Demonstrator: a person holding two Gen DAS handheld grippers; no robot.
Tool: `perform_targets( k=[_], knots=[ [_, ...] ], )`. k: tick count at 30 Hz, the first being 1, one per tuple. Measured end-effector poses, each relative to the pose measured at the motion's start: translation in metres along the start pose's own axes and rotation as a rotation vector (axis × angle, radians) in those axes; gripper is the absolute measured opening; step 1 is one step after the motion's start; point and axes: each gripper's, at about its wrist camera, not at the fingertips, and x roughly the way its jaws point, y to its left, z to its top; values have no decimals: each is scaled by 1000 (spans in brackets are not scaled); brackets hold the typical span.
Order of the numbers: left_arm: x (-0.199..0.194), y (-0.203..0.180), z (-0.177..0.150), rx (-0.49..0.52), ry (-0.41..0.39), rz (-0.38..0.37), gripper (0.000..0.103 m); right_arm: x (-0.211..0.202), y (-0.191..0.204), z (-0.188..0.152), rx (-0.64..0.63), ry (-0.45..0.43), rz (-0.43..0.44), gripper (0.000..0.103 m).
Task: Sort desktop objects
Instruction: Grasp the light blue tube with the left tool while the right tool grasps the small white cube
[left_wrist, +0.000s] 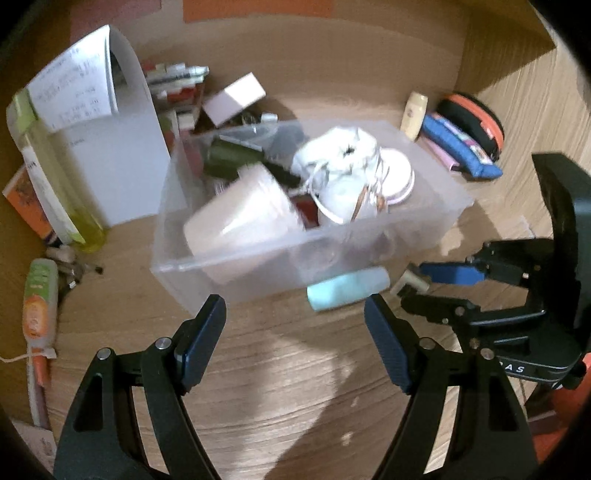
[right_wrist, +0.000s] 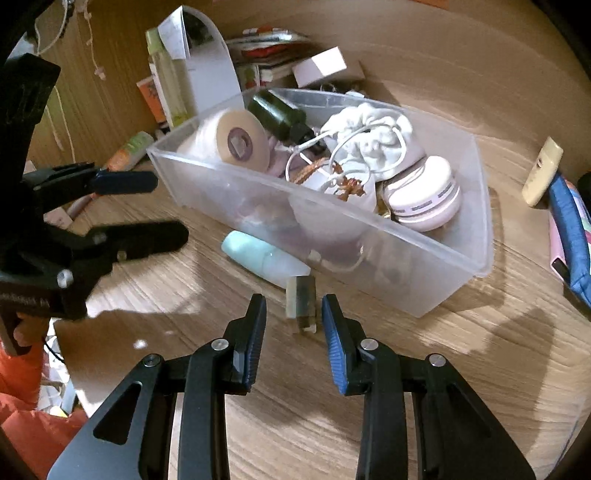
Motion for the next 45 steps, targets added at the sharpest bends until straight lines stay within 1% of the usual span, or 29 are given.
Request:
perform_targets(
  k=[1,5,6,15,23,26,27,32,39,41,45],
  knots=[
    [3,0,-1,-1,9,-3,77,3,0,0,-2,4,-4,27],
    [14,-1,-3,-7,46,-24,77,6,0,-2,-6,3,-5,16],
    [16,-2,-2,-6,52,-26,77,6,0,-2,-8,2,-5,15],
    [41,-18,1,1,119,-47,77,-12,-2,-8,-27,-44,-41,15],
    [58,-36,8,28,162,-45,77,-37,-26,-27,33,-95,-29,15],
    [63,-39,9,26,176,-38,77,-39,-31,-28,48,-106,-25,15],
    [64,-39,10,25,174,-31,77,-40,-33,-29,51,-108,-22,15],
    [67,-44,14,7,180,-48,78,-42,-38,-30,59,-121,-14,15],
    [68,-54,11,-6,160,5,78,-44,-38,-32,55,-129,-10,15],
    [68,-55,11,-27,150,27,78,-44,-38,-33,57,-127,-8,15],
    [68,-54,11,-60,136,43,77,-44,-38,-33,64,-124,-9,15]
  ],
)
